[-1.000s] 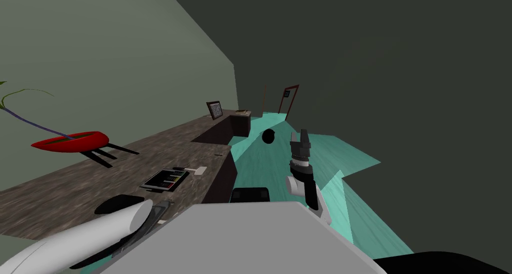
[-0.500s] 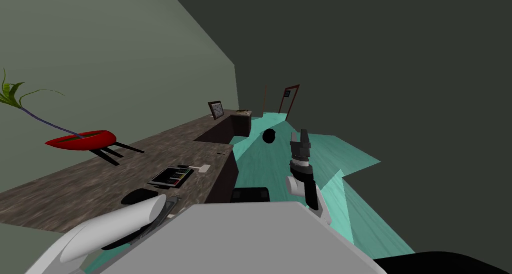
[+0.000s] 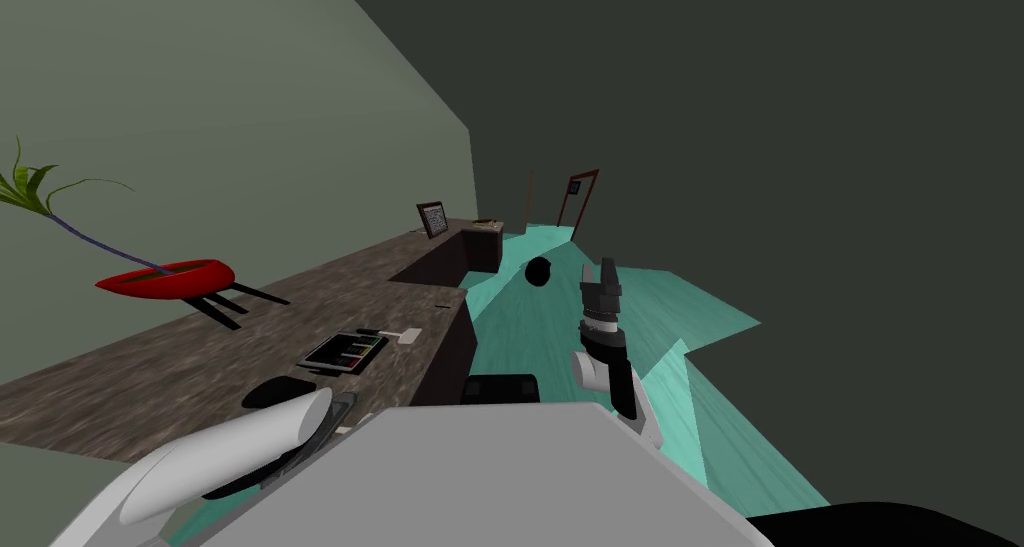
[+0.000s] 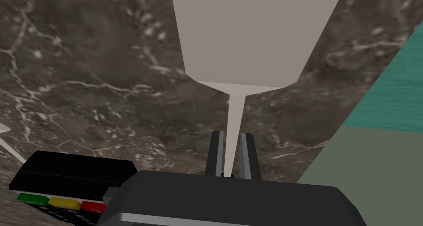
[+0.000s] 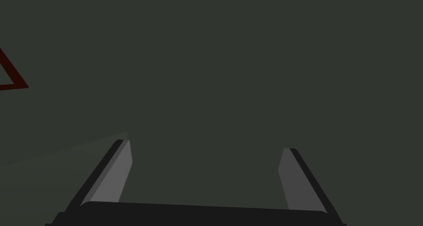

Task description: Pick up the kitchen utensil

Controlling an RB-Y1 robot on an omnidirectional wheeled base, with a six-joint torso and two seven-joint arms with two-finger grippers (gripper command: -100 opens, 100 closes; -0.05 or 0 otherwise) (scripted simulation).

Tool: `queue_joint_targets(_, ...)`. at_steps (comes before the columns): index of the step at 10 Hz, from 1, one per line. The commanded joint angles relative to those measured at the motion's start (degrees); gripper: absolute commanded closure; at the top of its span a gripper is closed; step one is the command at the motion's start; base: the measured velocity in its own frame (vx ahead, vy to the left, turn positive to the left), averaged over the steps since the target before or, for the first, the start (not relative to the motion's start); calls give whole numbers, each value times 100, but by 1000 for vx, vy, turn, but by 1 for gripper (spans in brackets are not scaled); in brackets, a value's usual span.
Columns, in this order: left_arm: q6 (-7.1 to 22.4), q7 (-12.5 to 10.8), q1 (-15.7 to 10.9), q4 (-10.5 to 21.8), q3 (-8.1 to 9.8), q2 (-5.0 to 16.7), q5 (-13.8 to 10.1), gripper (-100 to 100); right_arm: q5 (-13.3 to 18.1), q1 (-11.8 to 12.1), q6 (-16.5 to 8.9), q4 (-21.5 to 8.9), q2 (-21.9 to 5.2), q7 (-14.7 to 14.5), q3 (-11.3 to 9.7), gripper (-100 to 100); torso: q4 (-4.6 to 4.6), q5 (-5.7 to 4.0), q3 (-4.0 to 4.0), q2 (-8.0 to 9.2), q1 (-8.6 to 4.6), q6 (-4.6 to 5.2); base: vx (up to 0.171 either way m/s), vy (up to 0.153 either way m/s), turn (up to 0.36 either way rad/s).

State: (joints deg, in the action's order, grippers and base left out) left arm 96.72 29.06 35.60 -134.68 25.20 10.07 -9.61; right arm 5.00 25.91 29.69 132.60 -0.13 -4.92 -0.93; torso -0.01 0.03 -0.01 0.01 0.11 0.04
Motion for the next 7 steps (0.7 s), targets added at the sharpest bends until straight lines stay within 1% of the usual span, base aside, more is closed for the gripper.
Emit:
queue_joint_targets(1, 0, 0, 0, 0, 0, 0, 0, 0, 0, 0, 0, 0, 0, 0, 0, 0, 0, 0, 0, 0, 0, 0, 0, 0, 0)
queue_joint_targets(2, 66, 70, 76, -94, 189, 44, -189, 100, 0, 0, 0, 0, 0, 0, 0, 0, 0, 0, 0, 0, 0, 0, 29, -36, -17)
queue_joint_targets(3, 90, 92, 102, -126, 250, 57, -249, 100, 0, 0, 0, 0, 0, 0, 0, 0, -1, -3, -4, -7, -12, 0, 41, -54, 0)
queue_joint_targets(5, 184, 182, 204, -254, 494, 113, -491, 100, 0, 0, 0, 0, 0, 0, 0, 0, -3, -6, -8, -13, -22, -1, 42, -49, -6)
queue_joint_targets(6, 132, 151, 165, -192, 414, 98, -410, 100, 0, 0, 0, 0, 0, 0, 0, 0, -3, -7, -9, -16, -22, 1, 21, -19, 3)
queue_joint_targets(7, 150, 159, 166, -203, 428, 103, -422, 0, 0, 0, 0, 0, 0, 0, 0, 0, -2, -3, -7, -11, -13, 1, 0, 0, 0)
